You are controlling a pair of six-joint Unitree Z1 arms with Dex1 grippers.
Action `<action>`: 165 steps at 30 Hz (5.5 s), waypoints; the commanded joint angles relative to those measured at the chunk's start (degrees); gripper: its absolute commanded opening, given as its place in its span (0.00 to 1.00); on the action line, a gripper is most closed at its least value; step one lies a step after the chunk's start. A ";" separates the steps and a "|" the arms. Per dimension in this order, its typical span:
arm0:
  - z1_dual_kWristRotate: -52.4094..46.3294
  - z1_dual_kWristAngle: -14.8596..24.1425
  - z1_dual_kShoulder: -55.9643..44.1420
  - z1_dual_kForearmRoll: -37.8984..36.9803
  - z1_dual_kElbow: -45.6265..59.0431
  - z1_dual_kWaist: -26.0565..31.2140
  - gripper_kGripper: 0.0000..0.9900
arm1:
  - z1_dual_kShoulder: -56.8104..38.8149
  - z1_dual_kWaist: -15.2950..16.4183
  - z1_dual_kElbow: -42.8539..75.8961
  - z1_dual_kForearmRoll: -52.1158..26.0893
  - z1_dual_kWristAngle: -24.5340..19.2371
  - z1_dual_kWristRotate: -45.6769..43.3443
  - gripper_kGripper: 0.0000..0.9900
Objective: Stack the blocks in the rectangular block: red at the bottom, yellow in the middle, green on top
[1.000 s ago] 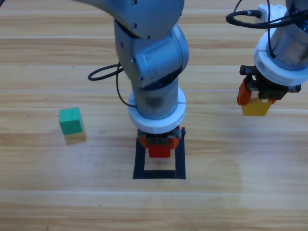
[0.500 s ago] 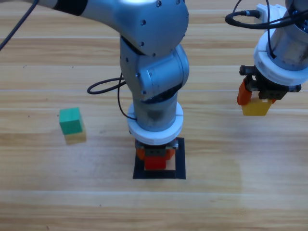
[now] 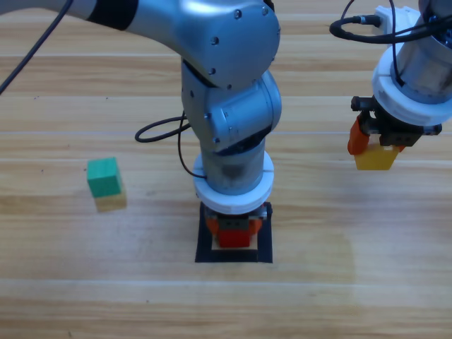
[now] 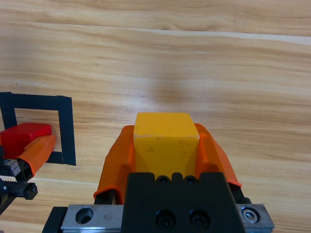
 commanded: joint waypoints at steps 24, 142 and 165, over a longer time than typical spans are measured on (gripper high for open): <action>4.80 3.50 -9.49 -0.49 -0.82 -1.23 0.95 | 1.86 -1.62 -0.11 0.42 0.62 -0.86 0.00; 29.49 -10.12 -29.00 -8.75 26.69 33.48 0.98 | 21.02 17.71 -41.50 18.44 0.36 -0.95 1.00; 21.85 -6.16 -8.35 -8.92 15.79 29.62 0.97 | -18.62 14.37 14.66 -10.47 18.11 -45.95 1.00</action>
